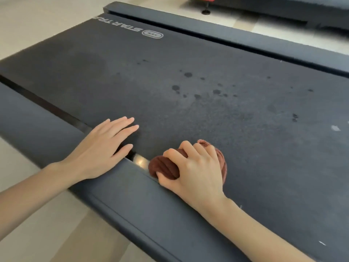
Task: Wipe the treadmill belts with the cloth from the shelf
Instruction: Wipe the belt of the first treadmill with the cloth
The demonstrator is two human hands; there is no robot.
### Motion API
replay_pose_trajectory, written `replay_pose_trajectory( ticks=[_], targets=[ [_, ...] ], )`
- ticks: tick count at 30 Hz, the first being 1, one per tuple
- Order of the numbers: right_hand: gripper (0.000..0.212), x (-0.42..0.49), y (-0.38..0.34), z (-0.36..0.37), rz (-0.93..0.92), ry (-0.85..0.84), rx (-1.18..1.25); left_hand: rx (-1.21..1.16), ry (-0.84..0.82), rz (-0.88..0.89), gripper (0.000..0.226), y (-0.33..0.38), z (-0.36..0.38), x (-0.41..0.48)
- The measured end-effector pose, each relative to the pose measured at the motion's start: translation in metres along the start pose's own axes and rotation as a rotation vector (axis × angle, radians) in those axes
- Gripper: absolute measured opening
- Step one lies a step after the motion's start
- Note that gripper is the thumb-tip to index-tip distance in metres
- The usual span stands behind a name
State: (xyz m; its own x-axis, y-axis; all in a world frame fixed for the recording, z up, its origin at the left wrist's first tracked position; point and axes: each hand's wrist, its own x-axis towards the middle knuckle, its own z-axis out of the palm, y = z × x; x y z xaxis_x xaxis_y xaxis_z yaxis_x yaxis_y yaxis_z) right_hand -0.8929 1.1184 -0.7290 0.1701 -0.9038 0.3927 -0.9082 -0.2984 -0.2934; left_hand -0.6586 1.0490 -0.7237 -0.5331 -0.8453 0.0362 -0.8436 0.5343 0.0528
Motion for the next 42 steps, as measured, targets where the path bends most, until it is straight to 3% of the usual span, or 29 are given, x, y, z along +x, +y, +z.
replay_pose_trajectory(
  ticks=[6, 11, 20, 35, 42],
  targets=[
    [0.034, 0.055, -0.057, 0.013, 0.042, -0.051, 0.231, -0.06, 0.058, -0.116, 0.063, -0.073, -0.003, -0.022],
    [0.036, 0.095, -0.116, 0.033, -0.055, -0.039, 0.116, -0.045, 0.045, -0.035, 0.062, -0.123, -0.009, -0.022],
    [0.04, 0.147, -0.177, 0.053, -0.024, -0.036, -0.048, 0.02, 0.036, -0.026, 0.063, -0.204, -0.027, -0.052],
    [0.039, 0.252, -0.243, 0.166, -0.117, -0.116, 0.099, 0.014, 0.1, -0.28, 0.055, -0.304, -0.017, -0.075],
    [0.036, 0.318, -0.265, 0.168, -0.17, -0.164, 0.146, 0.053, -0.007, -0.375, 0.056, -0.359, -0.054, -0.076]
  ],
)
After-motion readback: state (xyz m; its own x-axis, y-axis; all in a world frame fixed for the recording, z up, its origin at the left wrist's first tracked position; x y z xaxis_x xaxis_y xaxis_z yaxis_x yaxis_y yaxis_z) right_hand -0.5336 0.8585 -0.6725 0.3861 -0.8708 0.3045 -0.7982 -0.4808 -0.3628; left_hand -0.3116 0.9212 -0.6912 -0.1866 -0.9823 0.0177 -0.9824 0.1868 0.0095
